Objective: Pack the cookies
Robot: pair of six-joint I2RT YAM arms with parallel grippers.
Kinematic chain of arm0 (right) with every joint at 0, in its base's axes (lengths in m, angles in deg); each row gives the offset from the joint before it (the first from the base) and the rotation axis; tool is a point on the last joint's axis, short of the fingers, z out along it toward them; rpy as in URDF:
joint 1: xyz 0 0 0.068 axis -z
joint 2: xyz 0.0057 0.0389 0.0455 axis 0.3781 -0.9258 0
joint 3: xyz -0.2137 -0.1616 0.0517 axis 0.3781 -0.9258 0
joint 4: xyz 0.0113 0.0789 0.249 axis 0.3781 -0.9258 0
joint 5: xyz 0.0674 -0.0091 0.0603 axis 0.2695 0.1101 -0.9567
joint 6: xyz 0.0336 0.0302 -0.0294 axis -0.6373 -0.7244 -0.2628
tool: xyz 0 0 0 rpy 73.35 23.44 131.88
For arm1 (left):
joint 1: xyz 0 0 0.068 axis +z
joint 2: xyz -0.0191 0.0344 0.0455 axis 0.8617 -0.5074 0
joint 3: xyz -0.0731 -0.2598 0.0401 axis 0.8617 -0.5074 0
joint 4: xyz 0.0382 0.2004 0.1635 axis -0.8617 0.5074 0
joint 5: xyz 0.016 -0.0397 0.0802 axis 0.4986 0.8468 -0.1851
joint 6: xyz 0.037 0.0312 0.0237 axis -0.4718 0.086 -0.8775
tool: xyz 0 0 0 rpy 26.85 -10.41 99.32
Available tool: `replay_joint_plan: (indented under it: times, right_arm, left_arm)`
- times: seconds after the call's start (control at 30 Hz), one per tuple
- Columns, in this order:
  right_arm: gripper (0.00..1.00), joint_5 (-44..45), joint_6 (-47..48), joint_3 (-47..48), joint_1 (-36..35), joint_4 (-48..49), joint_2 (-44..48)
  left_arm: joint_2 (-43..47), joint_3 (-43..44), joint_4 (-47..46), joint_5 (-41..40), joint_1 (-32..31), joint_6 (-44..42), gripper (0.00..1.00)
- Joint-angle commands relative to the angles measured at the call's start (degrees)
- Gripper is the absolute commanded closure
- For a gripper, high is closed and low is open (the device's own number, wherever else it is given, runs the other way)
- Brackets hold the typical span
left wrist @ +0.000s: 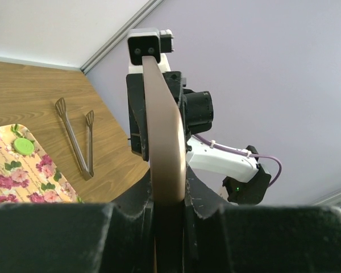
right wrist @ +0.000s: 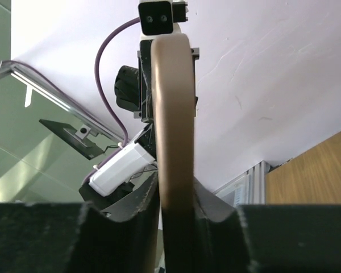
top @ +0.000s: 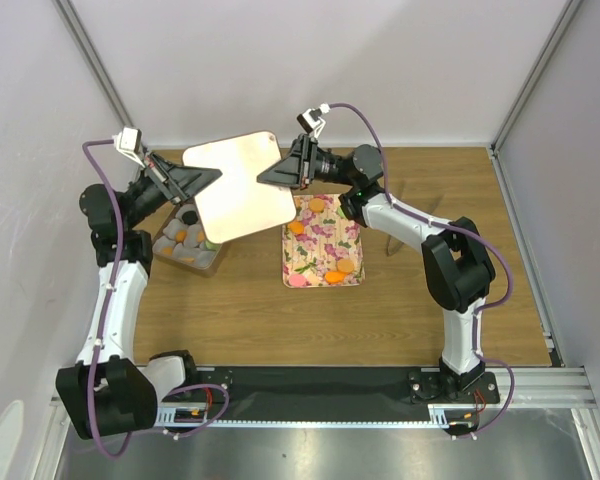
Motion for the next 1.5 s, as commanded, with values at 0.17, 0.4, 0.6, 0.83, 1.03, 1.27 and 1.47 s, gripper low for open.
replay_joint_plan:
  times: [0.17, 0.4, 0.6, 0.83, 1.03, 1.27, 1.47]
  right_arm:
    - [0.91, 2.34, 0.81, 3.62, -0.63, -2.00, 0.51]
    - [0.99, 3.83, -2.18, 3.53, -0.29, -0.42, 0.42]
    - [1.00, 6.20, -1.48, 2.92, 1.03, -3.14, 2.00]
    - [1.00, 8.57, -3.85, 1.42, 3.31, -2.44, 3.15]
    - [1.00, 12.26, -4.73, -2.18, 6.04, -2.08, 4.20]
    - [1.00, 16.39, -4.47, -4.47, 6.92, -2.26, 1.75]
    - [1.00, 17.54, -4.29, -2.81, 6.66, -2.35, -2.47]
  left_arm:
    - [0.16, 1.52, 1.07, -0.20, 1.34, -2.45, 0.63]
    - [0.78, 3.01, 7.03, -2.04, 1.69, -5.62, 0.50]
    - [2.80, 6.79, 23.84, -9.24, 3.18, -17.31, 0.25]
    - [3.32, 9.77, 36.29, -18.19, 4.41, -23.63, 0.25]
    - [5.17, 12.85, 46.69, -35.49, 5.64, -31.89, 0.24]
    - [0.00, 16.81, 51.44, -54.48, 5.56, -39.10, 0.32]
    - [-7.21, 17.43, 52.42, -63.48, 5.64, -43.77, 0.39]
